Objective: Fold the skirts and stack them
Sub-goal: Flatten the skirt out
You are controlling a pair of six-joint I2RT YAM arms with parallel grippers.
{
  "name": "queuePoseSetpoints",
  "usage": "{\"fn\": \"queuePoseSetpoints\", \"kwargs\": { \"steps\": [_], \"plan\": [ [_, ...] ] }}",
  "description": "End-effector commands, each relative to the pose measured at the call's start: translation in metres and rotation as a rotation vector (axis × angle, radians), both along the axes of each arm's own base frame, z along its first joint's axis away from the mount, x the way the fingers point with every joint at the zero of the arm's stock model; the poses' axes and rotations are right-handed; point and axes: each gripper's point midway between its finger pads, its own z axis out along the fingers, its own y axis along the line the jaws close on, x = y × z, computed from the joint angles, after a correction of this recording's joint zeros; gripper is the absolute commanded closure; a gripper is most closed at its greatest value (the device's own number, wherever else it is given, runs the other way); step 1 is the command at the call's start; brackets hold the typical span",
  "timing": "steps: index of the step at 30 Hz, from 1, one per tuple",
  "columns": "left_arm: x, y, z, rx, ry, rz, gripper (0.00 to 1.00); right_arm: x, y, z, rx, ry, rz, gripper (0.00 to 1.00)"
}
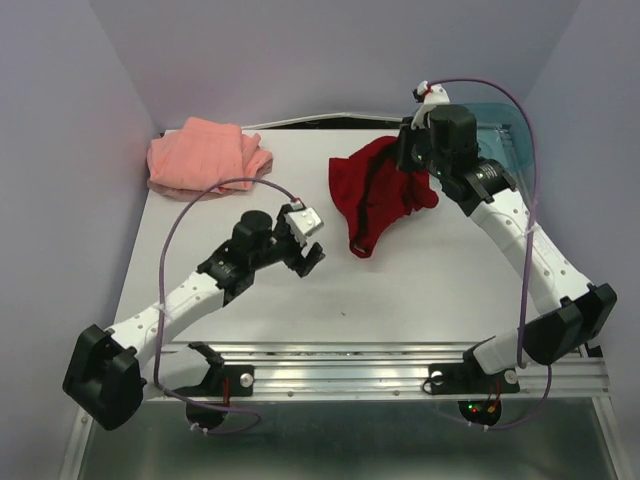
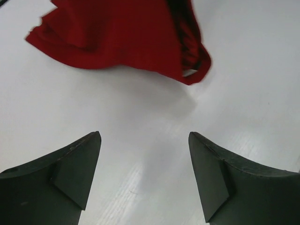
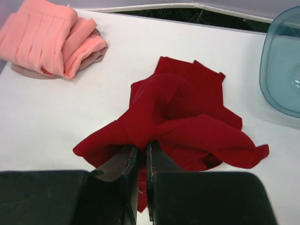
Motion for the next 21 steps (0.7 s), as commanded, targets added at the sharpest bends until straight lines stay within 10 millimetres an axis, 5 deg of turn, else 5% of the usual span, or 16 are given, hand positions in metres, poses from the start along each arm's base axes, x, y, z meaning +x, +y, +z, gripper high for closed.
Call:
{"fn": "queuePoseSetpoints", "kwargs": {
  "steps": [1,5,21],
  "plan": [
    [-0.012,-0.007,0.004,0.157,-0.267,-0.054,0.13,0.015,0.011,0.078,0.196,-0.177,-0.027,0.99],
    [-0.047,-0.034,-0.002,0.267,-0.416,-0.23,0.15,0.023,0.018,0.091,0.235,-0.198,-0.02,0.99],
    [0.001,-0.055,-0.025,0.267,-0.373,-0.152,0.19,0.028,0.03,0.104,0.303,-0.184,0.003,0.99]
  ]
}}
